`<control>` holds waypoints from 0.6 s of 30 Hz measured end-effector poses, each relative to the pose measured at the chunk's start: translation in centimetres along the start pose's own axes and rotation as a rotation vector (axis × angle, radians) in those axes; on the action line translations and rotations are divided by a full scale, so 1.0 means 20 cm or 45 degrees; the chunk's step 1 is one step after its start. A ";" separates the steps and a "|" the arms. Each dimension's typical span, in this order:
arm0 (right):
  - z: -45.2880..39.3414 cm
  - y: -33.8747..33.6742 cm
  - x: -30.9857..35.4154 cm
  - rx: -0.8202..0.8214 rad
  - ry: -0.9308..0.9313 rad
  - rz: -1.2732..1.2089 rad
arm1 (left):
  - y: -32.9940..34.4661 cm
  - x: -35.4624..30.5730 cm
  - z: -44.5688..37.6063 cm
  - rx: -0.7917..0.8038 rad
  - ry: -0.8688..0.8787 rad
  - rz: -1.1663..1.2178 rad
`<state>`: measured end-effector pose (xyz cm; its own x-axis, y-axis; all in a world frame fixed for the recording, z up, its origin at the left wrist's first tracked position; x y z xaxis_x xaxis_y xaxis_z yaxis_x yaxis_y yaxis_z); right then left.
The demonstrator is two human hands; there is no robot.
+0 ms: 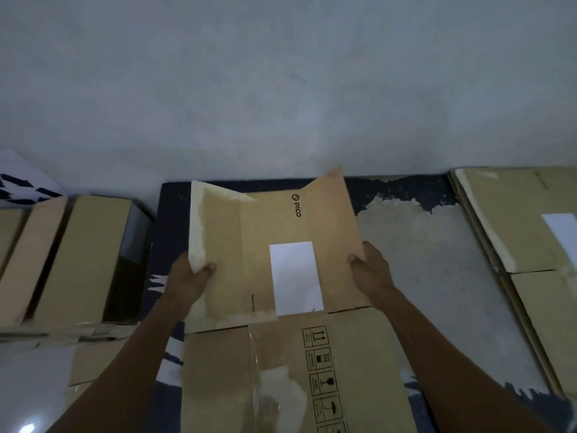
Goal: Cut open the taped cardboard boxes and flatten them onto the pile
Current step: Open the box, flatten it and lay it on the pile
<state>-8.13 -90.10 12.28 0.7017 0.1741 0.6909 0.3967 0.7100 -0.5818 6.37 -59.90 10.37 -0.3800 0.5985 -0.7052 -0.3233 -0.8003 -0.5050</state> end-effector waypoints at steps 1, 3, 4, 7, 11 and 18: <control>0.04 -0.01 0.02 -0.032 -0.023 0.027 | -0.02 0.00 0.03 -0.019 0.045 -0.002; 0.10 -0.04 0.07 -0.080 -0.064 0.026 | -0.09 -0.03 0.10 -0.083 0.112 0.010; 0.14 -0.06 0.09 -0.103 -0.082 0.018 | -0.14 -0.04 0.13 -0.113 0.146 0.019; 0.24 -0.16 0.15 -0.174 -0.124 0.002 | -0.25 -0.11 0.21 -0.112 0.245 0.075; 0.37 -0.34 0.22 -0.243 -0.169 0.009 | -0.33 -0.30 0.40 -0.060 0.363 0.153; 0.51 -0.84 0.13 -0.317 -0.172 -0.109 | -0.22 -0.65 0.78 0.123 0.446 0.255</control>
<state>-19.00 -94.68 28.23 0.5809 0.2219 0.7832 0.5959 0.5395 -0.5948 -0.78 -63.59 29.55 -0.1313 0.3693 -0.9200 -0.3590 -0.8827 -0.3031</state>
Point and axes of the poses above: each hand's wrist, its own z-axis away from the middle knuckle, its own y-axis out of the palm, x = y × z, the point moved 2 cm from there along -z, towards the middle knuckle, and after that the axes turned 6 degrees about -z, right-handed, at the moved point
